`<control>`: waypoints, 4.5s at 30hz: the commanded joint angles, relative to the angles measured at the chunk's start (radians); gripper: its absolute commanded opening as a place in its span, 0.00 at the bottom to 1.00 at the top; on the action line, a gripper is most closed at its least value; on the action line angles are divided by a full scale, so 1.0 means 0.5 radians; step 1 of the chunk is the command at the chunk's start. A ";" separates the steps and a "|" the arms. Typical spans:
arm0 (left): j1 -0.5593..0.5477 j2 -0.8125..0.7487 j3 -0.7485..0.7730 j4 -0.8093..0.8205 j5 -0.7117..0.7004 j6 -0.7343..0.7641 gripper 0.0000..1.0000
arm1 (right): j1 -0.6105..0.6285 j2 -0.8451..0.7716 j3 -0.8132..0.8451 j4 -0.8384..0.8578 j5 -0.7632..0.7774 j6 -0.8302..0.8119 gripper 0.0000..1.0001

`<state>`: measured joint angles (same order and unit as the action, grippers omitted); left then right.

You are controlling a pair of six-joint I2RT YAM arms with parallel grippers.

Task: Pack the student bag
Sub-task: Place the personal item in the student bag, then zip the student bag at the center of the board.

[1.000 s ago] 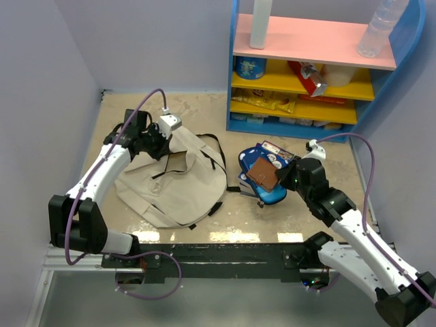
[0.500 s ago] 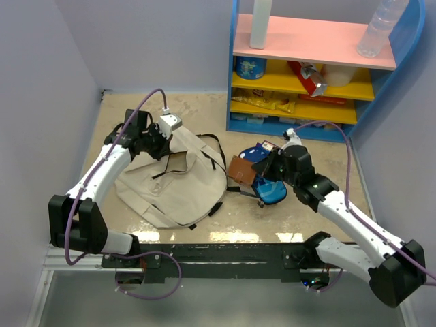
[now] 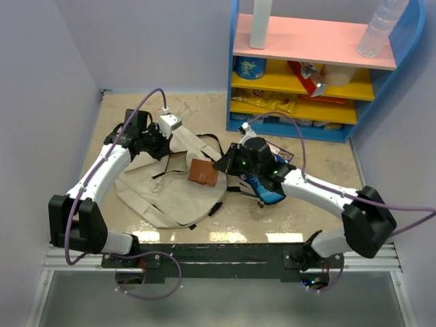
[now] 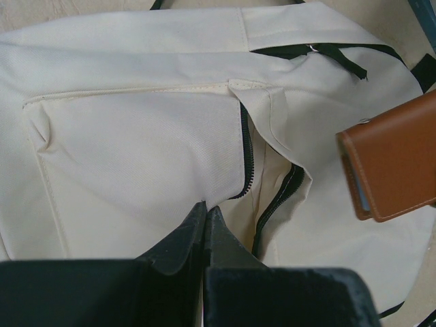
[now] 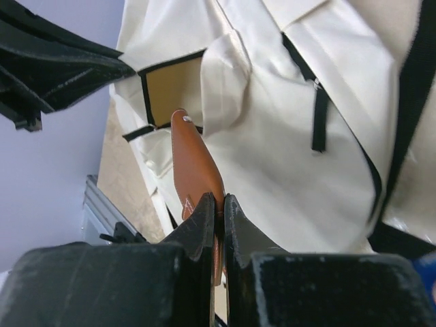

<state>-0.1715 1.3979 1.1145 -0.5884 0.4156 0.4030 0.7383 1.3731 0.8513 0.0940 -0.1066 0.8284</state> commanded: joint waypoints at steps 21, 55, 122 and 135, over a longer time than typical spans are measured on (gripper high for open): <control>-0.013 -0.108 0.026 0.011 0.166 0.028 0.00 | 0.066 0.702 0.470 0.585 0.152 0.304 0.00; -0.047 0.002 -0.032 0.082 0.506 -0.165 0.00 | 0.551 1.028 0.642 0.984 0.974 0.010 0.64; 0.030 0.064 0.051 0.042 0.552 -0.094 0.00 | 1.015 1.276 0.626 1.328 0.980 -2.298 0.55; 0.030 0.060 0.066 0.048 0.537 -0.113 0.00 | 0.962 1.377 0.758 1.153 0.907 -2.194 0.44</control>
<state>-0.1593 1.4677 1.0981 -0.5896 0.6491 0.3580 1.2404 2.0445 1.1728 0.6884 0.3664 -0.2955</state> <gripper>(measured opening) 0.018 0.479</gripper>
